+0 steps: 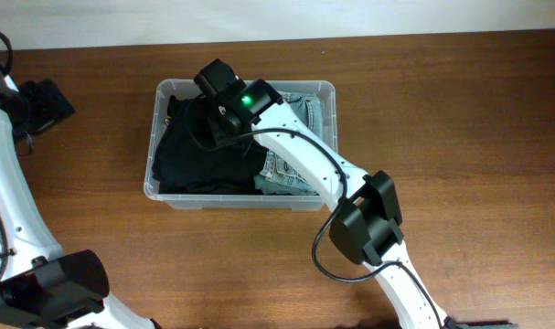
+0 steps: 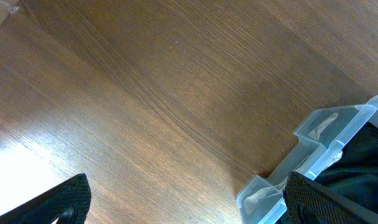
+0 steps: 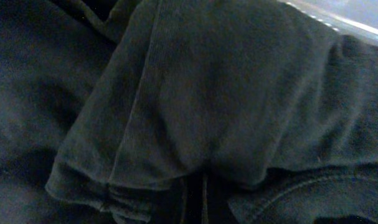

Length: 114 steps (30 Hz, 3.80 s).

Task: Pack container
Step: 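Push the dark garment down into the box's left half with the right gripper, then release the garment and withdraw the right arm to the right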

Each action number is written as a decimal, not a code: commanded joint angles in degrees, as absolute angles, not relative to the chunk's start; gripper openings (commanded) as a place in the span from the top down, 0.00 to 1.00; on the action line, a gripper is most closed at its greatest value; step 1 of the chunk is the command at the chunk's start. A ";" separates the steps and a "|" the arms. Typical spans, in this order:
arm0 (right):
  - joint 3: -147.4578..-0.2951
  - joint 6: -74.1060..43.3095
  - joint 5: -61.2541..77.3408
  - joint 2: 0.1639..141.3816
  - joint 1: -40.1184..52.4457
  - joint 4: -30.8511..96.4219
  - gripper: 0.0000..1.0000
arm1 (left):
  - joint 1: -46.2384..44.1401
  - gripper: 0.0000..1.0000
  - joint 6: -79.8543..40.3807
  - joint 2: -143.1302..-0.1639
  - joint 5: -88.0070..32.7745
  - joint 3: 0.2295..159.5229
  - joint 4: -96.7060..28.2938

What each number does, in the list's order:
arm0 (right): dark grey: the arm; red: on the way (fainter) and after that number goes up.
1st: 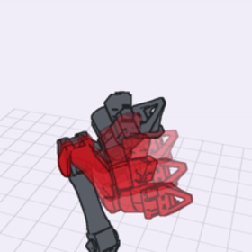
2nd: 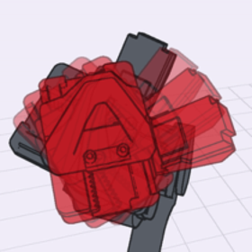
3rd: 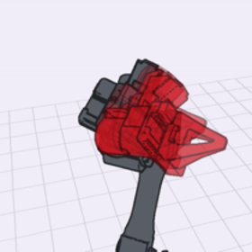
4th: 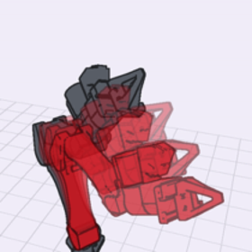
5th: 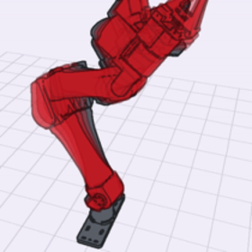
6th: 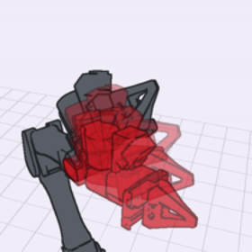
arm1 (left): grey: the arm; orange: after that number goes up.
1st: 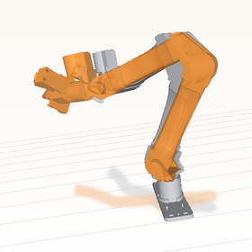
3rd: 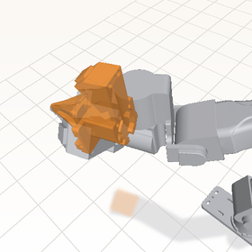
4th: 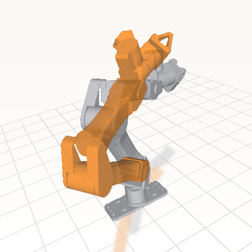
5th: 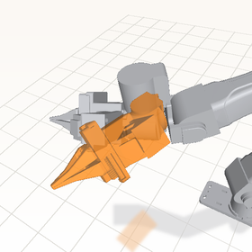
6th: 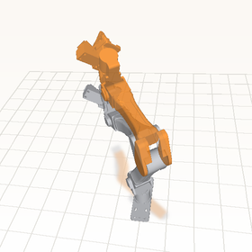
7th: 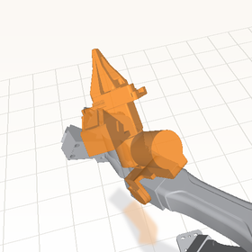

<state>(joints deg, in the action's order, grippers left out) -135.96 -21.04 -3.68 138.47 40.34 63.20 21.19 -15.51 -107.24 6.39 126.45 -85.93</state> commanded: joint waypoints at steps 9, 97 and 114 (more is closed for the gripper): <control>-136.07 -21.71 -13.89 121.56 40.07 69.38 0.20 | 21.28 0.01 -16.03 -105.84 6.42 127.07 -85.80; -65.95 -14.83 -12.43 31.42 8.62 67.64 0.02 | 21.28 0.01 -16.03 -105.84 6.42 127.07 -85.80; -21.71 -14.74 -4.43 0.86 -0.78 29.69 0.02 | 21.28 0.01 -16.03 -105.84 6.42 127.07 -85.80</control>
<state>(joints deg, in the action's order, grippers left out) -26.09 -14.94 -6.07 3.27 -0.34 34.33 21.19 -15.68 -107.24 6.37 126.45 -85.93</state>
